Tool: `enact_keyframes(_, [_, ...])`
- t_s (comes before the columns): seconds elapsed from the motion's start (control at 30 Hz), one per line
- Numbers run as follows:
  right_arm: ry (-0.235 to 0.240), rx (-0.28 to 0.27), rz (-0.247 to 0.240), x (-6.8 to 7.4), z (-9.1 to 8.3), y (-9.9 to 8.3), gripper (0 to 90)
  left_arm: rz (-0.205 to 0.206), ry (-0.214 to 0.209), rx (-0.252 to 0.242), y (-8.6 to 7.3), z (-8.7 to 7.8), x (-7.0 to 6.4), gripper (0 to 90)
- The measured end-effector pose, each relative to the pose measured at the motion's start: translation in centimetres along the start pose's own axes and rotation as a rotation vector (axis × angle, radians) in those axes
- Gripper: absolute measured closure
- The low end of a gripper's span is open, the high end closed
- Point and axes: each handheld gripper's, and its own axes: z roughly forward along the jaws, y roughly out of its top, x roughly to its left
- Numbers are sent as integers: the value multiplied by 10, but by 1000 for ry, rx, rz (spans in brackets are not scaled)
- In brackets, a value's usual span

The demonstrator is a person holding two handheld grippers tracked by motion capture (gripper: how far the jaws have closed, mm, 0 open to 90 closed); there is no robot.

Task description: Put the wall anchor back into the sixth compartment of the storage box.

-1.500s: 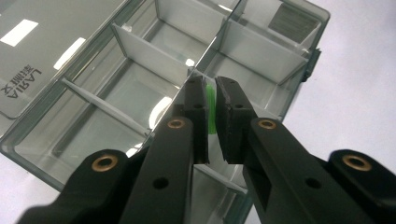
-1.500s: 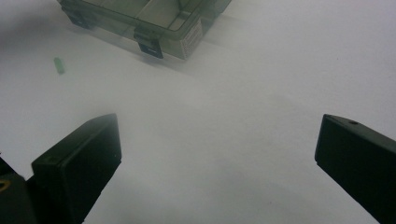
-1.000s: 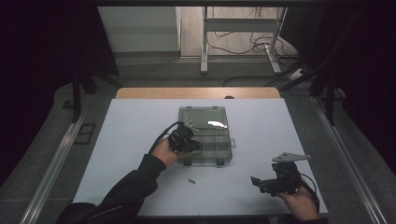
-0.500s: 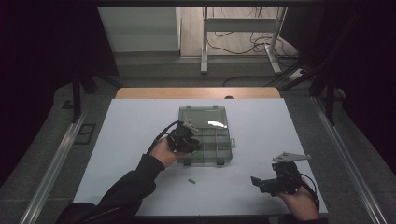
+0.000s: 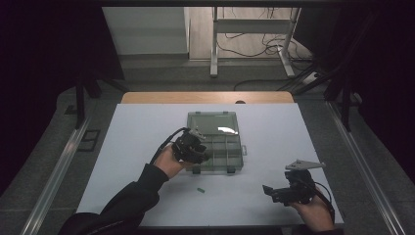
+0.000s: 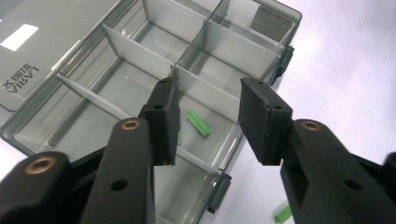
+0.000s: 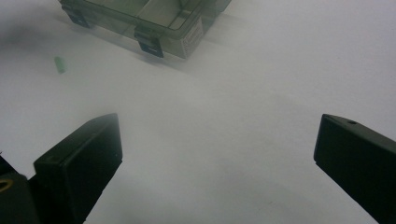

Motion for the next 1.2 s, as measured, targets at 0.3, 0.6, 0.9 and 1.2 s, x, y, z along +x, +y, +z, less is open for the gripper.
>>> enact_keyframes(0.3, [0,2,1,0,0,0,10,3,-14,-6,-4,-9,-3,529])
enact_keyframes(0.6, [-1,3,1,0,0,0,10,-18,-14,-25,-13,-18,-5,454])
enact_keyframes(0.9, [-1,3,2,0,0,0,10,-37,-24,-41,-20,-24,-9,328])
enact_keyframes(1.2, [-1,7,4,1,0,0,10,-42,-45,-28,-27,-25,-15,168])
